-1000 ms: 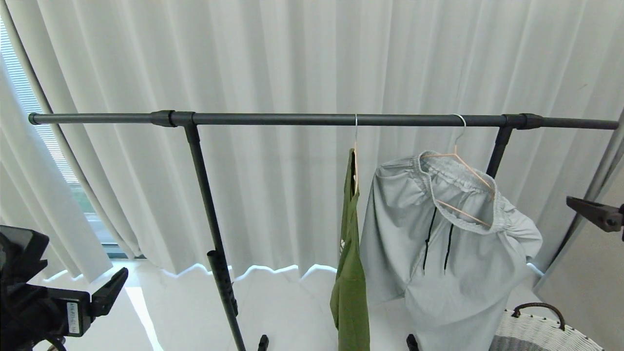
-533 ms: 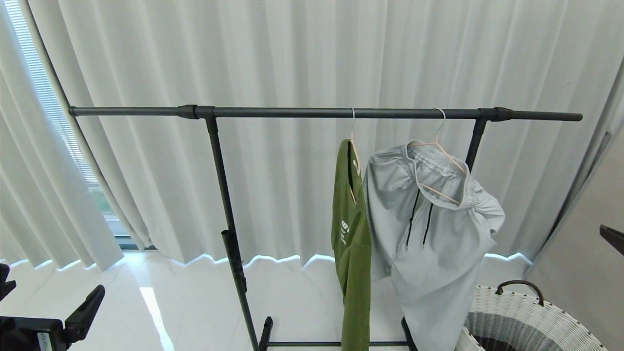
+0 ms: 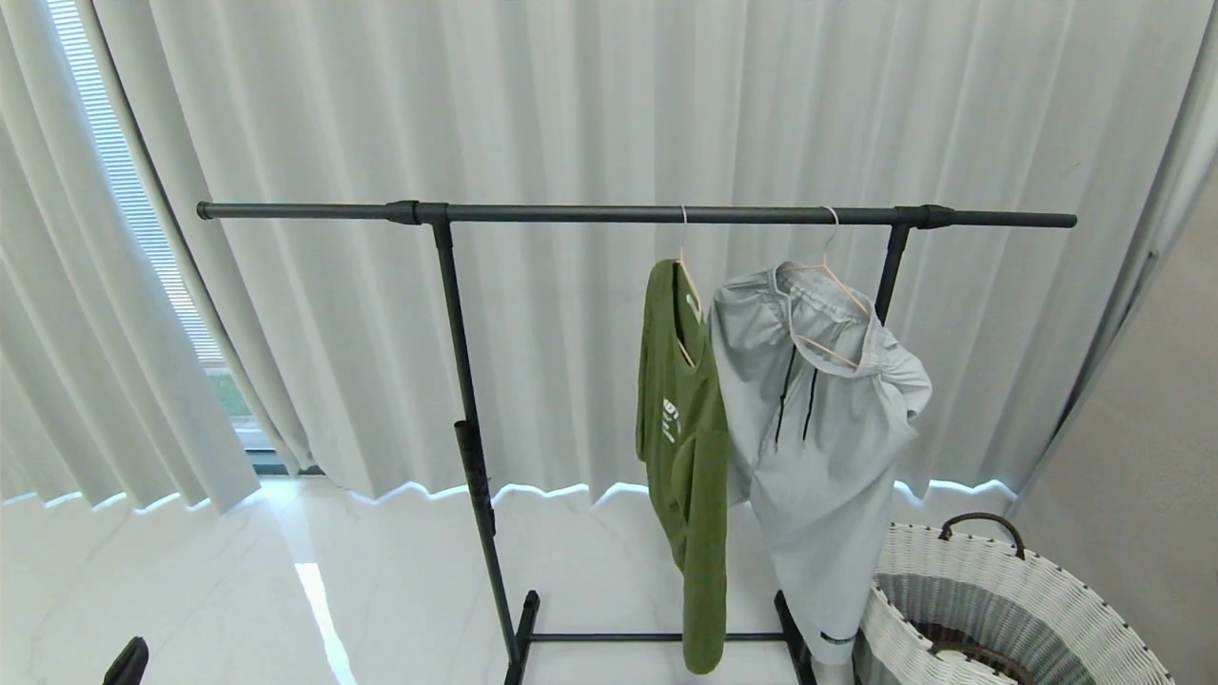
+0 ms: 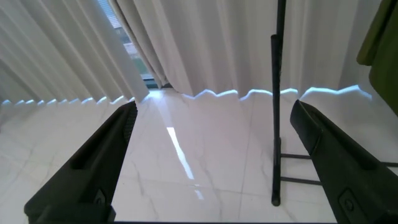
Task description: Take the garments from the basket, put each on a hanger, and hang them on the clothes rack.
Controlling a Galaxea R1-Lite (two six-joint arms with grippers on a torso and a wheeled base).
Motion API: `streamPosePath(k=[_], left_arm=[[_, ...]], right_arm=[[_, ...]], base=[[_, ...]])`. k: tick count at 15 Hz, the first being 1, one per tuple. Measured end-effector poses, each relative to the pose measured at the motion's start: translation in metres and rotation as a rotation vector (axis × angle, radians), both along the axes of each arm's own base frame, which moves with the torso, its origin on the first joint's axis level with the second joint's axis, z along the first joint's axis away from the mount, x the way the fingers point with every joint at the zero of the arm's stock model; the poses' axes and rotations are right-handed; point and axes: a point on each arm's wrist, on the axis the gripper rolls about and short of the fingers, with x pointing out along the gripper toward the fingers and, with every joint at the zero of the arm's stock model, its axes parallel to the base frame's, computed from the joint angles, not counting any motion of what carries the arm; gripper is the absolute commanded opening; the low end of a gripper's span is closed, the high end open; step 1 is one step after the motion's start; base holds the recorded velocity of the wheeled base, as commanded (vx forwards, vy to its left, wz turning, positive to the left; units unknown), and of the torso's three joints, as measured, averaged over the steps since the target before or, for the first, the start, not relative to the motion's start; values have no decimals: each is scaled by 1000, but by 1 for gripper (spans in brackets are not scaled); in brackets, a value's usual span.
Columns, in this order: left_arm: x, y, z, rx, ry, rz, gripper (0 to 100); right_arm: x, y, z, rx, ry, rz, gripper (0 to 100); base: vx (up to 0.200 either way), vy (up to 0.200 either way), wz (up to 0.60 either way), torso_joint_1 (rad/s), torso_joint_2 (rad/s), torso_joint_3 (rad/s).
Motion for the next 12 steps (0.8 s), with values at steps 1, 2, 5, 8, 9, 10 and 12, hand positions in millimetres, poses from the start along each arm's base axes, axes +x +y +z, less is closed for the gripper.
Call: streamPosePath(k=[1, 2, 5, 8, 9, 10, 12], left_arm=[[-9, -1, -4, 7, -8, -1, 100], [-19, -2, -10, 17, -30, -1, 100], [-39, -2, -24, 43, -78, 48, 100], [-44, -2, -27, 22, -118, 69, 100], [-45, -2, -27, 10, -130, 74, 100], [-46, -2, -27, 10, -136, 71, 100], [-46, -3, -27, 9, -142, 52, 100]], right_arm=[[-7, 0, -9, -1, -7, -13, 100], [-16, 1, -18, -3, -13, -32, 100], [-39, 2, -45, -3, 14, -68, 100], [-52, 1, -63, -18, -11, -181, 100], [-52, 1, -71, -27, -14, -207, 100], [-51, 0, -72, -30, -64, -218, 100], [-51, 0, -75, -36, -98, -228, 100]], base=[[0, 0, 0, 0, 0, 0], [0, 0, 0, 0, 0, 0], [0, 0, 0, 0, 0, 0], [0, 0, 0, 0, 0, 0], [0, 0, 0, 0, 0, 0], [0, 0, 0, 0, 0, 0], [0, 0, 0, 0, 0, 0]])
